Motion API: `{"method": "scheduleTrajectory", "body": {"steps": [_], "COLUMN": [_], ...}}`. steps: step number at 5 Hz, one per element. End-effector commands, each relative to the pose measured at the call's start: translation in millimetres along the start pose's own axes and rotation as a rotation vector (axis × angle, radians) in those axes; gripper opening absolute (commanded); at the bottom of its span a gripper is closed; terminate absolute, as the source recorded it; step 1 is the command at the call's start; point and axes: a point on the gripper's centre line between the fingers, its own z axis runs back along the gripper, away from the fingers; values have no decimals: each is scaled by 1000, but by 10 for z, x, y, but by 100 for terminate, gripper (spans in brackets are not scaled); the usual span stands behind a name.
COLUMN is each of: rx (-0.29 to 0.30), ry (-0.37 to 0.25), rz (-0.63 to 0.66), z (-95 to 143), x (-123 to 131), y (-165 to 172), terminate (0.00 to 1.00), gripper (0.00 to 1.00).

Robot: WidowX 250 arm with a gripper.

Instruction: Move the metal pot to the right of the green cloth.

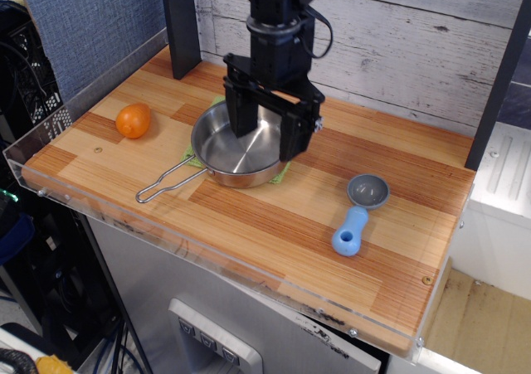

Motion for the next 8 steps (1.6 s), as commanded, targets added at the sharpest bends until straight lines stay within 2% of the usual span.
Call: {"method": "scheduleTrajectory", "body": {"steps": [1,3,4,7,8], "rx": [35,42,36,51,102], "ry": [-5,45,29,-58,-83], "rz": [-17,42,43,20,101], "z": [-21,-220,-198,120,233], "x": [24,52,56,-13,-99], "y": [-17,186,192,115,304], "terminate": [0,0,0,0,0], "gripper": [100,100,0,0,0]}}
